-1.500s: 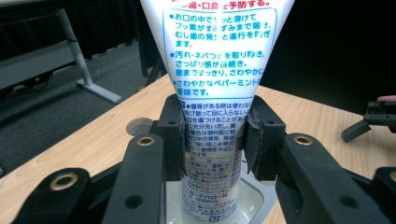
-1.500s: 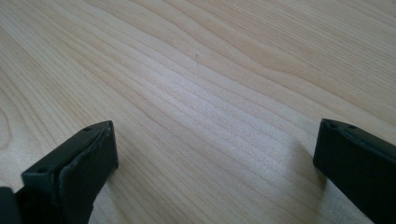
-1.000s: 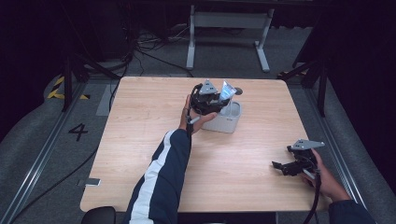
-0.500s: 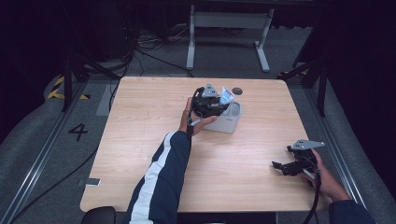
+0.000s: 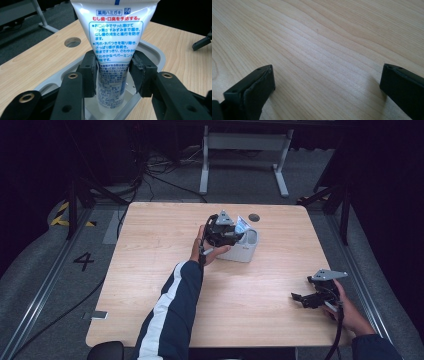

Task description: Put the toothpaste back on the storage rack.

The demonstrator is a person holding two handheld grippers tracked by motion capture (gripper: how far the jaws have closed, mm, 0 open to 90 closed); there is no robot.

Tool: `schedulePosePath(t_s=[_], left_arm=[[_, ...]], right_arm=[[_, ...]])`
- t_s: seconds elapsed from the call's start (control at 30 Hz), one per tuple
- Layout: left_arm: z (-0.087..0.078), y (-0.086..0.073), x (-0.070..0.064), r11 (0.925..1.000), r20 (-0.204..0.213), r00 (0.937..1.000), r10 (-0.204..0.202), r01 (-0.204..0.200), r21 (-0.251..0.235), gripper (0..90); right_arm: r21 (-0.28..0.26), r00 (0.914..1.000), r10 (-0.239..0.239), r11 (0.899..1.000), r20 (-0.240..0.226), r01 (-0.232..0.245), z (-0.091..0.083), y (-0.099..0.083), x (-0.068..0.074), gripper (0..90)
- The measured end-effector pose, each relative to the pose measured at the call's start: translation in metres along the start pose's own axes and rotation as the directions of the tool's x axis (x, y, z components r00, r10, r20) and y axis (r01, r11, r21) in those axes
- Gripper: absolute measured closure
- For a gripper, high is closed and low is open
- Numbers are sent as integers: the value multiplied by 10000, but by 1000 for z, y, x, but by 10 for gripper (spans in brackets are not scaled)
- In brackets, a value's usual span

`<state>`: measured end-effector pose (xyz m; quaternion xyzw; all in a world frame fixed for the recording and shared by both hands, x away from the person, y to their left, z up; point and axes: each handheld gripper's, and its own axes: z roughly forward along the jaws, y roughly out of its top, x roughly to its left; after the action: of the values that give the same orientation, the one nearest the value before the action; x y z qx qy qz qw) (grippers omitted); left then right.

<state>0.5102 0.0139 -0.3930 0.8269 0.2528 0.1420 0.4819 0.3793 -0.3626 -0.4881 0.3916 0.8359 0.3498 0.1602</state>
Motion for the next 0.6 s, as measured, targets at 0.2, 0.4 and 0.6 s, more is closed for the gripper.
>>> schedulePosePath(t_s=[0.2,0.4,0.6], left_arm=[[-16,6,6,9937,152,9993,-331,345,-1069,689],[-17,8,4,9963,-77,9999,-90,83,-858,673],[-16,4,6,9973,-140,9998,-160,150,-725,663]], right_arm=[[2,10000,-10,10000,-11,10,0,0,0,0],[0,10000,-13,10000,-12,13,0,0,0,0],[-1,10000,-13,10000,-11,13,0,0,0,0]])
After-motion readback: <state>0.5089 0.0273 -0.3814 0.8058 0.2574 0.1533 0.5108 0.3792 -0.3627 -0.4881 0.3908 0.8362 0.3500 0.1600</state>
